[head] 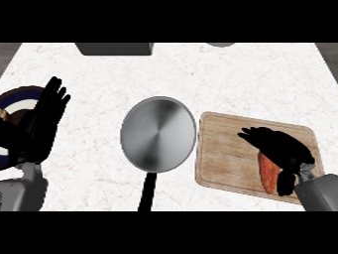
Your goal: Pick the sweet potato from the cutting board and place it in the pan
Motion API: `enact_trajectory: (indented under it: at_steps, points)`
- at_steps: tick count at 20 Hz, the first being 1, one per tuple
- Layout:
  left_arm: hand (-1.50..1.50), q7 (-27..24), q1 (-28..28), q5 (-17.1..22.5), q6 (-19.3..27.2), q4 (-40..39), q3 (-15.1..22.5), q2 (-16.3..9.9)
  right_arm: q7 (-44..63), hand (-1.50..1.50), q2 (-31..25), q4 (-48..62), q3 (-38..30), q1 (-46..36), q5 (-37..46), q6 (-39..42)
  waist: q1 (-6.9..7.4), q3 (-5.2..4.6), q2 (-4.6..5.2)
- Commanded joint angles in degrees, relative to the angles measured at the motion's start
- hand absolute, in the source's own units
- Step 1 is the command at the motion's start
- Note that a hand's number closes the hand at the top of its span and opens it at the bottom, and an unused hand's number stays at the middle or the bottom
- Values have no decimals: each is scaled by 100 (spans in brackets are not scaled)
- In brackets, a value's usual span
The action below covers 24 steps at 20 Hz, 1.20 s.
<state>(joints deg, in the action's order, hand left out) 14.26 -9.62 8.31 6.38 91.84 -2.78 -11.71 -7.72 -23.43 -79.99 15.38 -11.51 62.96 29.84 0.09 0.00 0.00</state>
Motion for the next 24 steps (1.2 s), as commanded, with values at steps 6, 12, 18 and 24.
enact_trajectory:
  at_steps: [6, 12, 18, 24]
  points:
    - [0, 53, -157, -66, -66, -62, -117, 82, -1103, 150, 71, 1061, -138, -441, 260, -792, 12, 1, 6]
    - [0, -47, -105, -212, -21, -87, -120, 167, -1339, 150, 300, 1507, -326, -431, 302, -1229, 23, 2, 8]
    - [0, 499, -353, -227, 22, 78, -53, 171, -907, 150, 573, 141, -499, 83, 156, -1286, -53, 1, -12]
    - [0, 30, 25, -200, -160, 79, -29, 194, 2123, 150, 2297, -257, 340, -366, 771, -1431, 202, -26, -83]
